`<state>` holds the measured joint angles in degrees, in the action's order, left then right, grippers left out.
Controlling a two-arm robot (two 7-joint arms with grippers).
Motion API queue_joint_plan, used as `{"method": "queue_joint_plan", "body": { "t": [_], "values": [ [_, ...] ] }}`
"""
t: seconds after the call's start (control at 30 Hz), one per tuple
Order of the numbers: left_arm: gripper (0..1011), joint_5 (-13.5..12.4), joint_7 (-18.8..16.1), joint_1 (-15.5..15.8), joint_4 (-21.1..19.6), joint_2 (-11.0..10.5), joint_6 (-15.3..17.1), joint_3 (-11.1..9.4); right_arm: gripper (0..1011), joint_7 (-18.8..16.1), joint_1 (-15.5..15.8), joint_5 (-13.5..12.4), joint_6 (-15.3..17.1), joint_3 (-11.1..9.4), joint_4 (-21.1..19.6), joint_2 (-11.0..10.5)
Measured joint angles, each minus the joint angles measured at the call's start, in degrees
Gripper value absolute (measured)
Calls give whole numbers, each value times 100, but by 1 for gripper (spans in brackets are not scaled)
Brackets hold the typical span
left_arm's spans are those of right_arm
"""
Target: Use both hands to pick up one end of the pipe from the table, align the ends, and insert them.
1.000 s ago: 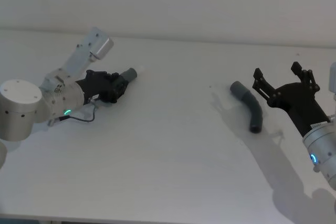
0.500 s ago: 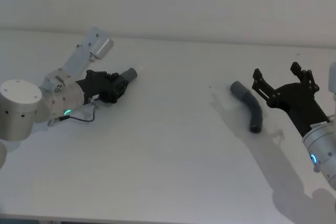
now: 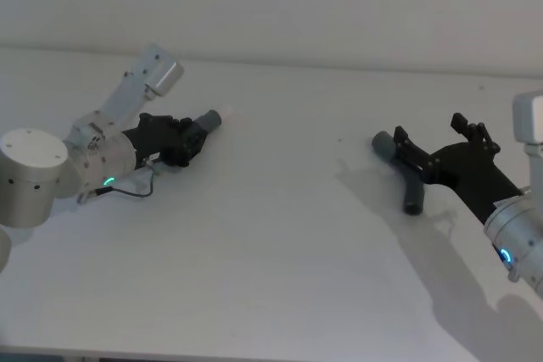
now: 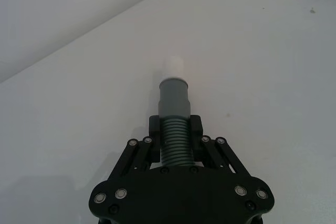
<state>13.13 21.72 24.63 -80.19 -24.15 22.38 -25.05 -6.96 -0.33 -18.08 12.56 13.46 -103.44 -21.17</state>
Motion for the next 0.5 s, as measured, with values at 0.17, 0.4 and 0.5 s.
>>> {"method": "queue_joint_plan", "body": {
  "t": [0.17,0.4,0.5],
  "values": [
    [318,0,0,0,0,0,0,0,1004,2,-93,-18,380,29,-15,11],
    [318,0,0,0,0,0,0,0,1004,141,-254,-22,823,64,47,169],
    [318,0,0,0,0,0,0,0,1004,220,-352,-22,994,80,127,278]
  ]
}}
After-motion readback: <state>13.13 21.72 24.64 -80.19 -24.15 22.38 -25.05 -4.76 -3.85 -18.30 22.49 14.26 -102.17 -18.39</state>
